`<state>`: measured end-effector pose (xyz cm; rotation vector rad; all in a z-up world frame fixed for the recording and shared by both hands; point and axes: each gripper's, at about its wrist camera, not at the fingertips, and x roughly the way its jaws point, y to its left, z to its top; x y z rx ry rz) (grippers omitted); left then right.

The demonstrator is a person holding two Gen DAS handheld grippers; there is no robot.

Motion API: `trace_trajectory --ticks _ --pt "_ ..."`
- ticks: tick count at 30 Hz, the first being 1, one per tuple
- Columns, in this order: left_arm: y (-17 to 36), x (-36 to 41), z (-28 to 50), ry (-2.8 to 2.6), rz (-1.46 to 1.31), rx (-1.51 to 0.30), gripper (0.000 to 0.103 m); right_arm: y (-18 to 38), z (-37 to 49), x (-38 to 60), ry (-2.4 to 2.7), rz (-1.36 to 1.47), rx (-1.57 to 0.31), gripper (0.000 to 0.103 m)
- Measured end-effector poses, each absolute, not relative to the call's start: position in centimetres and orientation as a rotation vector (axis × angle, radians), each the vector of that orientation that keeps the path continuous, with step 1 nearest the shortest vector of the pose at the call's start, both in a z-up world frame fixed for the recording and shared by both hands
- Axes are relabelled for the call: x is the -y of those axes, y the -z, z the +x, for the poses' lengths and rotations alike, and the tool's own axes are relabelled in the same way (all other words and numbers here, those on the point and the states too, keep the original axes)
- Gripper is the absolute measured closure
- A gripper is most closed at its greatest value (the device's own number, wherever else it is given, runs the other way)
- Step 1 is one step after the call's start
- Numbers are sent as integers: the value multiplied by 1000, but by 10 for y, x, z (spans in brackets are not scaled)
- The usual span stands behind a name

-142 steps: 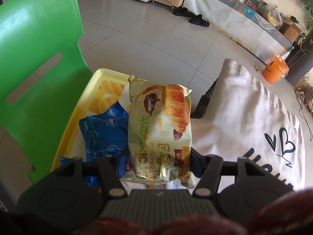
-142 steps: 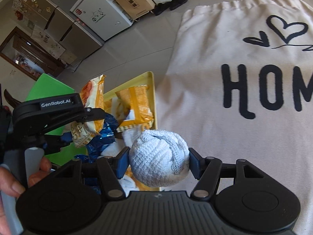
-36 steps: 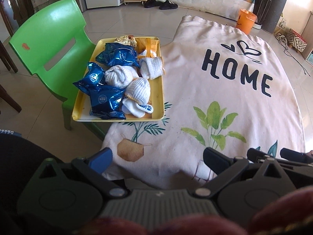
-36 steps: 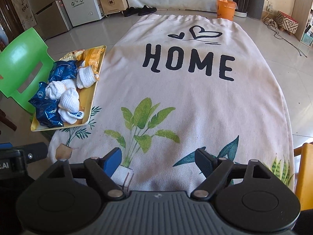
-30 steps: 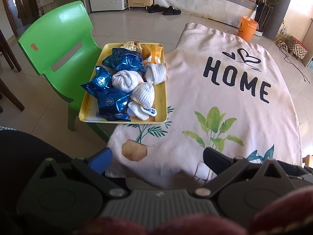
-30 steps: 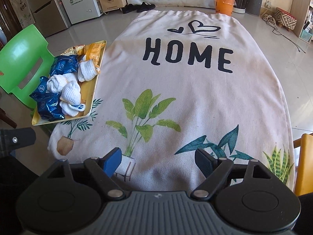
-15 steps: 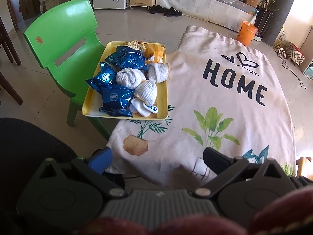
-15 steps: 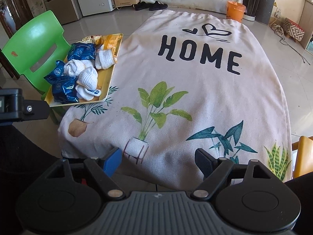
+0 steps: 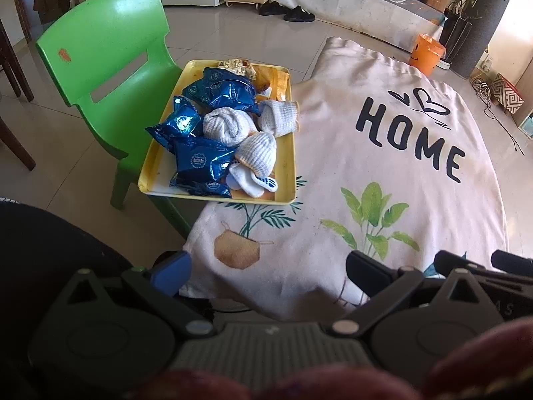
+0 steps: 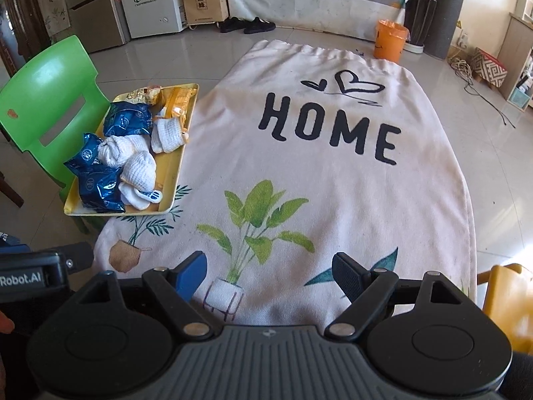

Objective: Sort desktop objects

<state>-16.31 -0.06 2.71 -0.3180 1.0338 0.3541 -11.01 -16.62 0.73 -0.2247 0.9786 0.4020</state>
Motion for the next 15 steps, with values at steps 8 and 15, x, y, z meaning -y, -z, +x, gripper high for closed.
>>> trace_trajectory --ticks 8,15 --pt "-17 -15 -142 -393 -305 -1057 0 -1 -83 130 -498 -341 -949 20" --pt "0 -30 -117 -416 -280 -1107 0 20 -64 108 -541 -374 -982 19"
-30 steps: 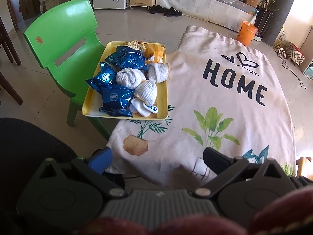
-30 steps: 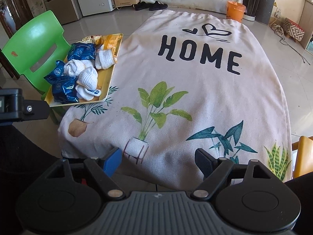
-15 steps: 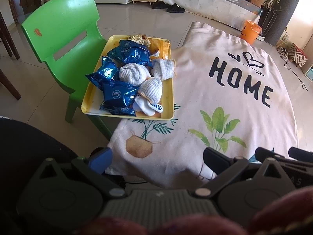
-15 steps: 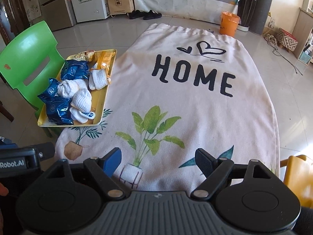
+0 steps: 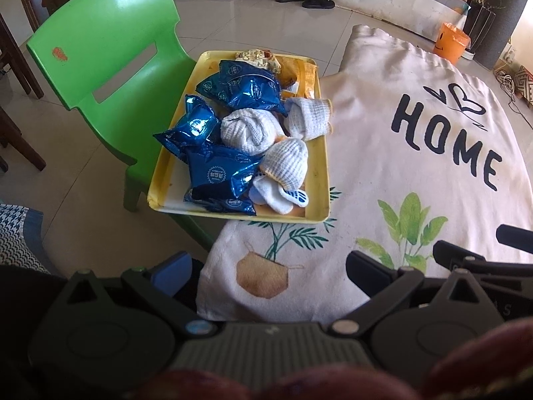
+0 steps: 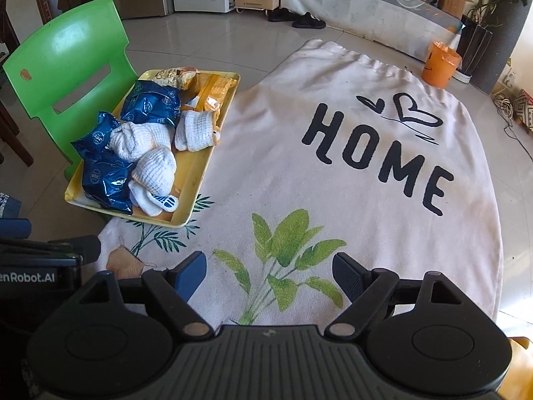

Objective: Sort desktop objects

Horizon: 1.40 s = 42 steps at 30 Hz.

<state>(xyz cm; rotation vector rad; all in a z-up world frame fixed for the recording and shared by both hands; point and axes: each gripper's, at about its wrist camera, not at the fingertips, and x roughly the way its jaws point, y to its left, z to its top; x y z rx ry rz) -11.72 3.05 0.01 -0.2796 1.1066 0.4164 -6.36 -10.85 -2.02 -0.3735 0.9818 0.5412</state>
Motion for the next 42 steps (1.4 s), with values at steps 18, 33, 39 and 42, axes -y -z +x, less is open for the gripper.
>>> trace_trajectory --ticks 18,33,39,42 --pt "30 -67 -62 -446 -178 -1191 0 61 -15 65 -594 -354 -1031 20" --pt "49 -85 -46 -459 -269 -1221 0 81 30 61 -585 -308 -1010 20" --pt "52 -87 -48 -475 -262 -1230 0 75 27 37 -623 -338 -953 19" --pt "52 -86 -47 -470 -255 -1232 0 77 27 31 -647 -341 -952 13"
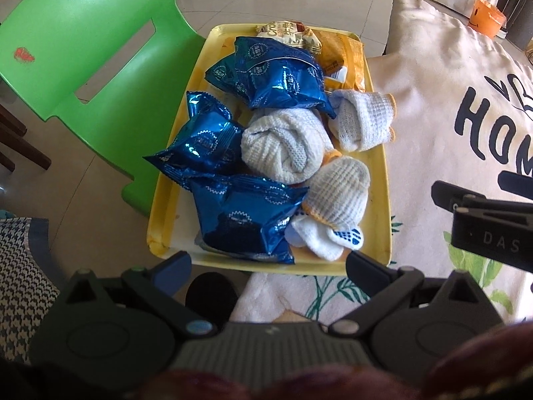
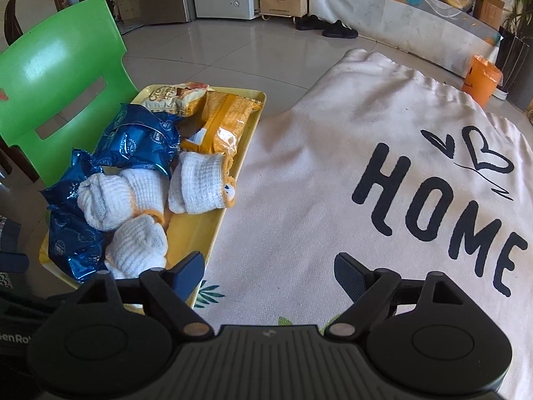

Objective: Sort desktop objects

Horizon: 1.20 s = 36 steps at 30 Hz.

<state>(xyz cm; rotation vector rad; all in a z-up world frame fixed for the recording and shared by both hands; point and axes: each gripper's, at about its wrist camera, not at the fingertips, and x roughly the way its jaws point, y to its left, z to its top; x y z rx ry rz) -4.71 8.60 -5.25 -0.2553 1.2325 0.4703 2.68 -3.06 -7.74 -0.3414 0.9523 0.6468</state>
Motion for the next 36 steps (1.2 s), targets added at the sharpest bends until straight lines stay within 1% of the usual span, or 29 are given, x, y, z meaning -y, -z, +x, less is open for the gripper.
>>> trace_trajectory --ticks 3,9,13,27,36 --pt "54 -84 -45 -467 -251 -1238 0 84 29 26 -637 -381 -954 13" --pt "57 -81 -42 -453 -244 -1247 0 91 31 24 -675 -458 -885 13" --pt "59 -80 -40 -456 -244 -1250 0 99 33 24 -678 -534 -871 13" --pt "62 -65 -28 -421 -240 -1253 0 99 58 63 -702 -477 -877 13" --pt "64 -63 -27 -436 -226 -1253 0 88 48 57 -779 -486 -845 13"
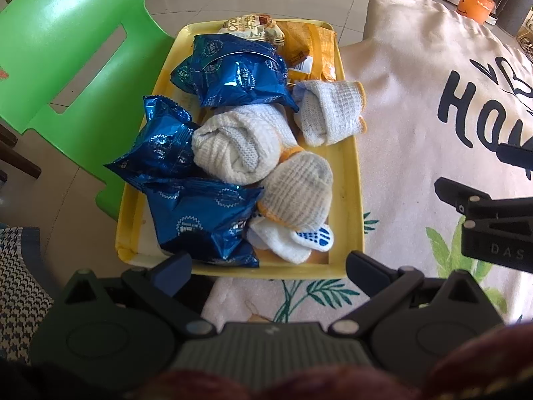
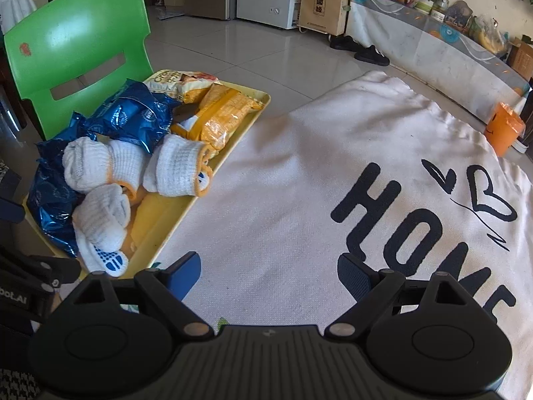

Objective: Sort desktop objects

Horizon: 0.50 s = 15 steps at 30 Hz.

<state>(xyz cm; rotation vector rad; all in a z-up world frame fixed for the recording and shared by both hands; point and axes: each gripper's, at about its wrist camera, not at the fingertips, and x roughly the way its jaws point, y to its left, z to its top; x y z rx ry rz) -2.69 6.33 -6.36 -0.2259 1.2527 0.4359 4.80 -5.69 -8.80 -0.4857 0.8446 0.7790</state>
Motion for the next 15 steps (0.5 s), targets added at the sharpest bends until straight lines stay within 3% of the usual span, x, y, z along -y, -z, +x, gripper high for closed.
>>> trace_trajectory --ticks 15 --pt "64 -65 -28 -451 -202 -1246 0 94 44 53 -816 -516 -854 13"
